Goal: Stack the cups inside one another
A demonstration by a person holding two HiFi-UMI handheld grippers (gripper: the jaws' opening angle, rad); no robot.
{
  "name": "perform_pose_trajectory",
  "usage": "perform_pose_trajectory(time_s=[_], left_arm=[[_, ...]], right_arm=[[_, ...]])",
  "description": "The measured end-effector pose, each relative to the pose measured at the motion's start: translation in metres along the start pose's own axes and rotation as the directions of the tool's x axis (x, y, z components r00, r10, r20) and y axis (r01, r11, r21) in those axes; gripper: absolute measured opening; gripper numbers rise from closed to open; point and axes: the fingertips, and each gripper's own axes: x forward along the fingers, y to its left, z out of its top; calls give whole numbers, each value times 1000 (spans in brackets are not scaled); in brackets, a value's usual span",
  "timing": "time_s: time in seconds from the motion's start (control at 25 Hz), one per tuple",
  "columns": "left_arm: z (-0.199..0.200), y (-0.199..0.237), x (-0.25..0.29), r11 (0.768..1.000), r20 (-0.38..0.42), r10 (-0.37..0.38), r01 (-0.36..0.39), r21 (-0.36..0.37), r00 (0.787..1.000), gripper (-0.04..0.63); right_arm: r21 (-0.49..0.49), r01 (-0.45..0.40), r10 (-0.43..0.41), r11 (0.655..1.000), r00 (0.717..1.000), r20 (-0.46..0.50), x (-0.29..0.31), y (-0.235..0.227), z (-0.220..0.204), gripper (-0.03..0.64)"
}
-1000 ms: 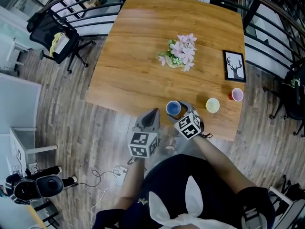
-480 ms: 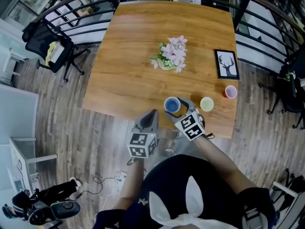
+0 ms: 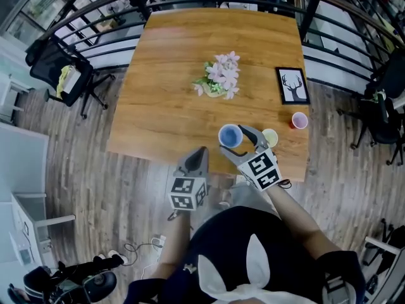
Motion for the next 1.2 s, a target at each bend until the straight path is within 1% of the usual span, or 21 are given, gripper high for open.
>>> perform_pose_trajectory(time_s=[0.2, 0.4, 0.52, 0.88, 1.2], left_arm=[[-3, -1, -3, 1000, -17, -8, 7, -14, 1000, 20], [0, -5, 4, 1000, 1, -23, 23, 2, 1000, 20], [3, -12, 8, 999, -2, -39, 39, 8, 999, 20], [12, -46, 41, 990, -16, -128, 129, 49, 992, 20], [23, -90, 80, 974, -26, -210, 212, 81, 977, 20]], right_arm=[[1, 31, -31, 1000, 999, 39, -21, -6, 13, 345], [14, 78, -78, 997, 996, 53, -40, -19, 14, 345], [25, 100, -101, 995, 993, 54, -50, -27, 13, 345], [47, 201, -203, 979, 977, 59, -82, -69, 6, 345], [73, 316, -320, 946, 946, 52, -124, -123, -9, 345]])
